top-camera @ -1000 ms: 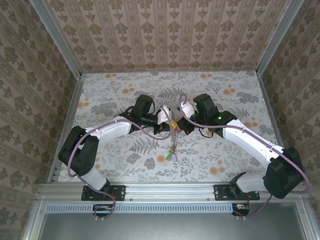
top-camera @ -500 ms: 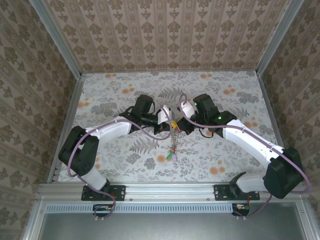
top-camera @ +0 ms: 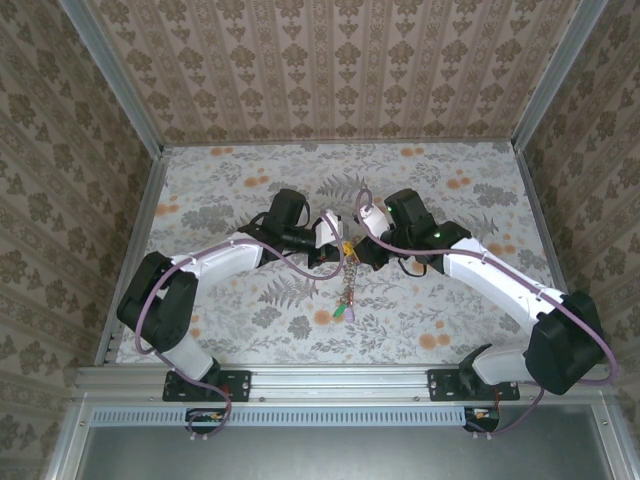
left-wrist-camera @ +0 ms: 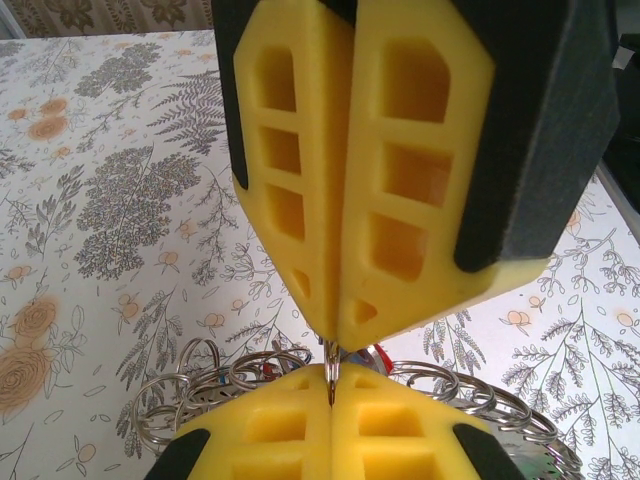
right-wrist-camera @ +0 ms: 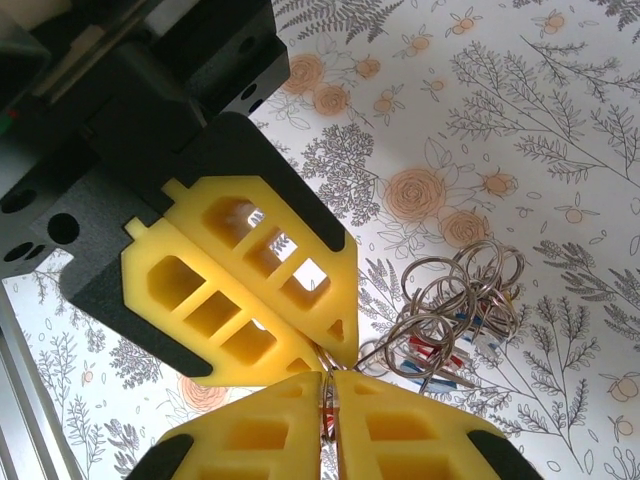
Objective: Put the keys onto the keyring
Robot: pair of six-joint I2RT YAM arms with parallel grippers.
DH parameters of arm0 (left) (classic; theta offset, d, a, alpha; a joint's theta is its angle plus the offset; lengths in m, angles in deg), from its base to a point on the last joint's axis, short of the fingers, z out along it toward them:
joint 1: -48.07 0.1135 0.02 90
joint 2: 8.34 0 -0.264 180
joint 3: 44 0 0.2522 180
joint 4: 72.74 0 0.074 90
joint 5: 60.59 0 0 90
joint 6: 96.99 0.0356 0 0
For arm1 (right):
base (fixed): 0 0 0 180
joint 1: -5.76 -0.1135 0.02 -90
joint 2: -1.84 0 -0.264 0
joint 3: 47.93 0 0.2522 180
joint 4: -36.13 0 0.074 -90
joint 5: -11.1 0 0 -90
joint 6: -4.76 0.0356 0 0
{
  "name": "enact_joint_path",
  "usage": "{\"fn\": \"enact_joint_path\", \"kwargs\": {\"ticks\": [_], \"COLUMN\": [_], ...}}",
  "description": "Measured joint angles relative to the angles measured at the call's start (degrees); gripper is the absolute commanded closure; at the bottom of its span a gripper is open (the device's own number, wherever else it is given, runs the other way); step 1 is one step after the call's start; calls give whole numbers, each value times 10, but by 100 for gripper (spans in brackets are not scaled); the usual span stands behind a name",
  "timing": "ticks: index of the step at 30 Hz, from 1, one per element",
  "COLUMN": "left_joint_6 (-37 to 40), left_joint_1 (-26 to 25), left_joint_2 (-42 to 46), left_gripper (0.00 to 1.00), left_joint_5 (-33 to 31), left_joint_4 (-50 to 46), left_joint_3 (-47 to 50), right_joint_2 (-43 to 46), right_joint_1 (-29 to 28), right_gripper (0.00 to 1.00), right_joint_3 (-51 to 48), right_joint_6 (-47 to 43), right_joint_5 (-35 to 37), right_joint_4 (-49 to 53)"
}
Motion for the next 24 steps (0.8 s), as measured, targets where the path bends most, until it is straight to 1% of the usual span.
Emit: {"fn": "enact_joint_path", "kwargs": {"ticks": [3, 6, 8, 17, 24], "left_joint_6": [-1, -2, -3, -20, -48], "left_joint_1": [0, 0, 0, 0, -1], "left_joint_2": [0, 0, 0, 0, 0], "left_gripper": [100, 100, 100, 100, 100], "left_joint_5": [-1, -3, -4, -21, -28], "left_joint_4": [0, 0, 1, 41, 102], "left_joint_3": [0, 0, 0, 13, 40], "right_joint_2": [-2, -2, -3, -3, -2], "right_joint_1": [0, 0, 0, 9, 21], "right_gripper": [90, 98, 100, 100, 100], "right_joint_3": [0, 0, 2, 3, -9], "right_joint_6": [0, 0, 2, 22, 63], "right_joint_5": [5, 7, 9, 36, 28], "right_joint_4": [0, 0, 3, 5, -9]}}
